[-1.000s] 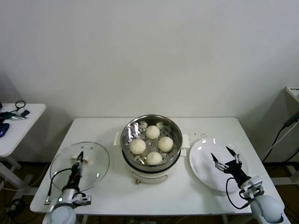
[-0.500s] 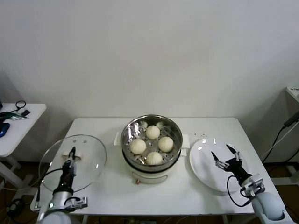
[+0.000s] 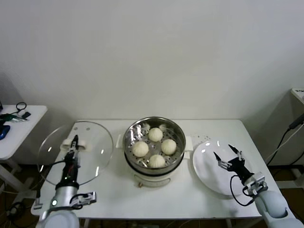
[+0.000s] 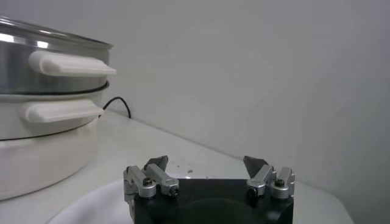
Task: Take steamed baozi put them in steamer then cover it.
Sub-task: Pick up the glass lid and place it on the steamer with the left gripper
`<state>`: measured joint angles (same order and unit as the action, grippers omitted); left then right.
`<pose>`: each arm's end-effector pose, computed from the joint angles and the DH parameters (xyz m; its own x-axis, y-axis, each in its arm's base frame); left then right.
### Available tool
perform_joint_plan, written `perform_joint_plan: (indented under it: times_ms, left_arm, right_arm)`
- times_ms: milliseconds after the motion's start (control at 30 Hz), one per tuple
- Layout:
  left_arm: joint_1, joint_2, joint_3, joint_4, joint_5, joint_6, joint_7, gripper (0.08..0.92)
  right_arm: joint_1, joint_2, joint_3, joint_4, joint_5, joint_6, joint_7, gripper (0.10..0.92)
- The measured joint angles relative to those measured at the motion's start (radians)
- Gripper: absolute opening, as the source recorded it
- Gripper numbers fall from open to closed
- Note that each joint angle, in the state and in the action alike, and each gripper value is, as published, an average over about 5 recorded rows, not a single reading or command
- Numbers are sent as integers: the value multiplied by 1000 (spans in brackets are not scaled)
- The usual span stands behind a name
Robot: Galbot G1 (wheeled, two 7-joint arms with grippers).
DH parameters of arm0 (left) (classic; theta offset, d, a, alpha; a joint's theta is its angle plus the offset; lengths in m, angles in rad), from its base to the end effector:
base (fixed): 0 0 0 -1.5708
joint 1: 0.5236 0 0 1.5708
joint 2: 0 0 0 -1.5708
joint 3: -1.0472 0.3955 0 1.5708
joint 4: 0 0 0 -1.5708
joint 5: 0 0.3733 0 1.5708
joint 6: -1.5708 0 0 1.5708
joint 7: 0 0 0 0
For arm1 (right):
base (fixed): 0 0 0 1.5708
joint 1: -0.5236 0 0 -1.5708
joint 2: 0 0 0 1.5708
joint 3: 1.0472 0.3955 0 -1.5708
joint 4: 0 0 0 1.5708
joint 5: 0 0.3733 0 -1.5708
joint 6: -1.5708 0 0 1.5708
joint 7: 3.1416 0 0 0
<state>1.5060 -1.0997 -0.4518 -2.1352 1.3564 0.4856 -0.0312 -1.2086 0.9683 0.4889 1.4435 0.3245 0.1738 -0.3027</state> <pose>0.2002 0.0687 -0.3050 -0.9756 -0.1727 -0.1353 -0.1082 -0.1576 0.9815 0.3054 -0.2404 -0.4268 -0.9368 -0.2906 0.1951 -0.3313 0.9158 -0.2268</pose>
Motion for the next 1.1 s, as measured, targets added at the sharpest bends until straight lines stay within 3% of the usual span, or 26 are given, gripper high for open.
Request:
perform_joint_plan:
  times_ms: [200,400,700,1100]
  left_arm:
    - [-119,52,159,-25,2,99,73,153]
    - [-272,45,336,-19,37,183,182,153]
    - [-440,-72,506,67,150,246,302,153]
    - [-536,-270,603,215,266,251,337,153]
  right_arm:
    - [33,-11,-21,-25,-2,-1,1,823]
    - [58,-20,-35,-44,-2,-3,1,823]
    - [80,-20,-49,-63,-3,-2,3,823]
    - [72,-25,-27,-67,-7,4,8,823]
